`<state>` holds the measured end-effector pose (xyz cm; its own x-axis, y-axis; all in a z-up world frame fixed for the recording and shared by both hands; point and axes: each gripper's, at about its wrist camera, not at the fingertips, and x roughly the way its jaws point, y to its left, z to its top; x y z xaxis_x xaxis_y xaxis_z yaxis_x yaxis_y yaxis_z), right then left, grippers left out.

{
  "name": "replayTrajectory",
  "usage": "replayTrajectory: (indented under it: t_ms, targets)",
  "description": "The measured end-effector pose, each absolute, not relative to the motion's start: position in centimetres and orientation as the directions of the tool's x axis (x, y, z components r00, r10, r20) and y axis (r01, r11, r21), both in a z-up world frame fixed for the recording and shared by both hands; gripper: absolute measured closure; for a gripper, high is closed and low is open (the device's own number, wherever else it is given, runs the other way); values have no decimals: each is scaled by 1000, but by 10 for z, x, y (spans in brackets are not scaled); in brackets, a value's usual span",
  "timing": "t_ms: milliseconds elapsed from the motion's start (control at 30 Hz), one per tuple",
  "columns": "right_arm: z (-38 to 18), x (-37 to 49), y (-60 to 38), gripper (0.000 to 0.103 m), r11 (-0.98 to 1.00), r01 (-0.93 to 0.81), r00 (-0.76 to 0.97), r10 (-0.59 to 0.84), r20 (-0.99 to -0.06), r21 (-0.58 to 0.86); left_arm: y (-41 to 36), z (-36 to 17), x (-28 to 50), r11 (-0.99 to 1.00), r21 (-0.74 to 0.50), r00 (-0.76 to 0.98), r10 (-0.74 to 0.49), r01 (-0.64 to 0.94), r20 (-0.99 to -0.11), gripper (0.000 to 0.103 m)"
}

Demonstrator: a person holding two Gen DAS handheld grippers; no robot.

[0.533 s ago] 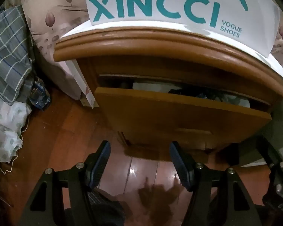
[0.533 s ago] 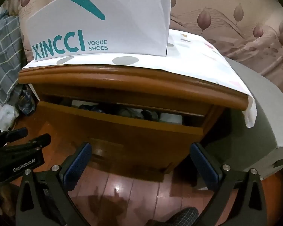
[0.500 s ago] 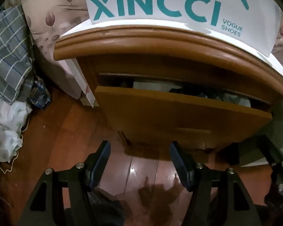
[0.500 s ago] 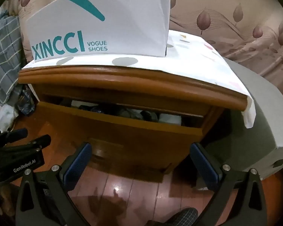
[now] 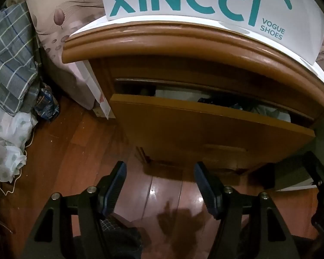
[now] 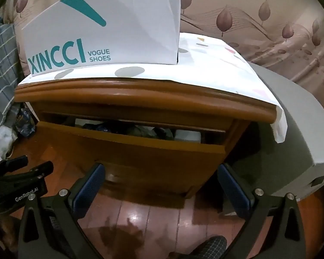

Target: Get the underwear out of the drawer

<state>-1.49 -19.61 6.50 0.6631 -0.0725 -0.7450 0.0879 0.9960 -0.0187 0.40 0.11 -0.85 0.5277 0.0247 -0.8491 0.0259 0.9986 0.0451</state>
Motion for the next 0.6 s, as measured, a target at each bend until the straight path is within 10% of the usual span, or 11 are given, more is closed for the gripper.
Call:
replayTrajectory:
  t_ms: [600]
  targets:
    - [61,-18,-192,1,997,72,660,-78,-747,-41,6,-9,1,999,36,513,19,24,-858,36]
